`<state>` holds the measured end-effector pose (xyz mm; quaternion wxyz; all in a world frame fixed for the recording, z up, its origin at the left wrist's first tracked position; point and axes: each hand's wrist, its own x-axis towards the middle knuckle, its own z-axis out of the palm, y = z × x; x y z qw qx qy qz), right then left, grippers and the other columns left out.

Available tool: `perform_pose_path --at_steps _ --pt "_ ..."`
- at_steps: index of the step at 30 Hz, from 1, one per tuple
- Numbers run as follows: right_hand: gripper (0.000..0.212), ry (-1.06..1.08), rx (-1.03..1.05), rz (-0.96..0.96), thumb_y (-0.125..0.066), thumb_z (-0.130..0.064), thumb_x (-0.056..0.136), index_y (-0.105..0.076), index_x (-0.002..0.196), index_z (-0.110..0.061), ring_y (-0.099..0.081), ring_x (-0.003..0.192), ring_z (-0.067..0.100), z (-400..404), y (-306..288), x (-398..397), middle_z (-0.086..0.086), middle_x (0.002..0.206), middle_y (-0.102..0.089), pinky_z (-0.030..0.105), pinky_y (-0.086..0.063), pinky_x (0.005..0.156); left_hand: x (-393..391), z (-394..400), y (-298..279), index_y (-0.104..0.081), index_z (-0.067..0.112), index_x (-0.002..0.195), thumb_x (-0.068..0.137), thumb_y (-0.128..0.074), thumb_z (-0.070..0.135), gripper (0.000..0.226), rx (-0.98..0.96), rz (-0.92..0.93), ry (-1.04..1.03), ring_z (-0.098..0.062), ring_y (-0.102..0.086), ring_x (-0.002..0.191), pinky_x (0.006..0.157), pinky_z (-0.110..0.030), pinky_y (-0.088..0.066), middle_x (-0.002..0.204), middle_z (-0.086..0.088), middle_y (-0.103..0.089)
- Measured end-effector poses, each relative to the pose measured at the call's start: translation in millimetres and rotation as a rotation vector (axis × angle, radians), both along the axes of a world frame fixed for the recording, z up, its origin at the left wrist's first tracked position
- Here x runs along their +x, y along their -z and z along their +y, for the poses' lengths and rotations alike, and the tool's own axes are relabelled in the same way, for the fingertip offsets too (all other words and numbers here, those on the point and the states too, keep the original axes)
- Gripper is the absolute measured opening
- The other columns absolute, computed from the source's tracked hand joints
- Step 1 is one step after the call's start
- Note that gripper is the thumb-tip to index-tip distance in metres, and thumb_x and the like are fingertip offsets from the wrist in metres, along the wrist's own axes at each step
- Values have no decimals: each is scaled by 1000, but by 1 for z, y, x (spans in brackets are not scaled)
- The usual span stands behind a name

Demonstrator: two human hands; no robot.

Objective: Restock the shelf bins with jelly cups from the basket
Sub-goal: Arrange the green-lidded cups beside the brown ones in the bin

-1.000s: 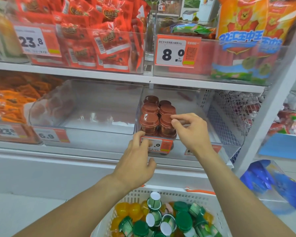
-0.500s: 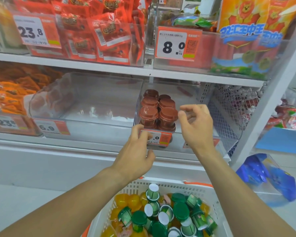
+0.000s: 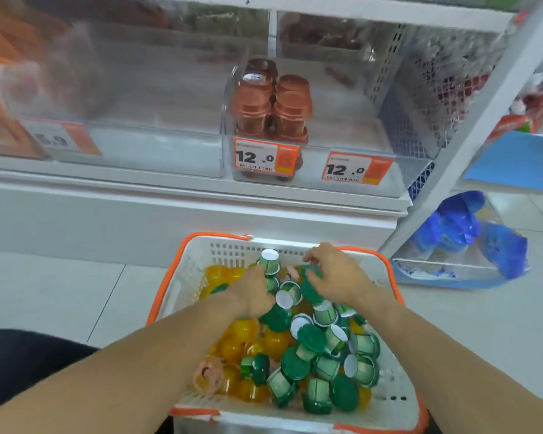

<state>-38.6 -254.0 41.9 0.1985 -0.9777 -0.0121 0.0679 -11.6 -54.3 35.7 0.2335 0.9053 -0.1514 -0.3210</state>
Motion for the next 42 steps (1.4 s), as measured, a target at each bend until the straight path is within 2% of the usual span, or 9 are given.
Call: perform_pose_path --at_steps 4,6,11,17,21,30,33,35,42 --pt "65 8 -120 314 -66 -43 88 -39 144 -27 -52 121 30 -9 34 -22 8 139 -39 35 -44 99 -22 -9 34 -24 20 150 92 -61 25 69 -50 5 -93 -33 -59 107 94 -39 -49 148 -14 -29" --pt "60 47 -67 305 -69 -40 87 -41 138 -26 -56 113 28 -9 42 -23 9 137 -41 34 -46 96 -26 -13 45 -24 21 148 92 -62 26 68 -18 3 -82 -31 -62 93 85 -39 -52 145 -13 -27" --pt "36 77 -23 279 -72 -31 88 -56 119 -22 -55 108 25 -13 37 -7 6 125 -54 30 -42 93 -23 -23 56 -30 16 139 90 -66 29 62 -42 -82 -119 -35 -60 107 91 -41 -51 138 -12 -30" --pt "19 214 523 303 -71 -31 90 -64 101 -17 -72 87 27 -38 -15 9 6 93 -71 44 -58 87 -12 -31 69 -34 21 142 83 -71 45 74 -61 -227 -106 -27 -50 122 104 -37 -46 137 -6 -35" --pt "15 244 947 404 -61 -21 96 -62 102 -8 -72 96 35 -48 -60 2 21 104 -72 42 -58 91 1 -41 69 -47 26 136 81 -74 41 63 -109 -189 -137 -26 -46 125 107 -35 -40 135 -4 -41" --pt "33 281 1090 325 -61 -32 87 -59 108 -6 -72 95 30 -55 -84 -8 14 103 -73 40 -58 89 6 -41 63 -68 23 121 87 -66 6 38 -224 -106 -165 -20 -56 120 104 -23 -40 129 1 -60" --pt "33 253 1057 281 -61 -35 87 -61 107 -8 -72 96 29 -57 -98 -5 15 104 -73 40 -57 86 12 -31 51 -68 17 115 88 -68 1 31 -451 120 -394 -17 -62 97 78 -15 -49 112 0 -66" --pt "33 218 1034 239 -60 -35 87 -62 106 -9 -71 94 28 -55 -113 -2 16 103 -72 36 -57 83 20 -26 30 -66 13 121 88 -68 -2 36 -692 370 -535 -21 -63 81 73 -28 -51 116 -12 -68" --pt "33 66 1210 29 -63 -34 81 -60 101 -8 -67 76 19 -49 -193 16 7 88 -69 31 -57 68 34 -19 -49 -55 9 138 93 -51 -1 46 -1403 847 -585 -36 -56 100 78 -38 -40 132 -22 -61"
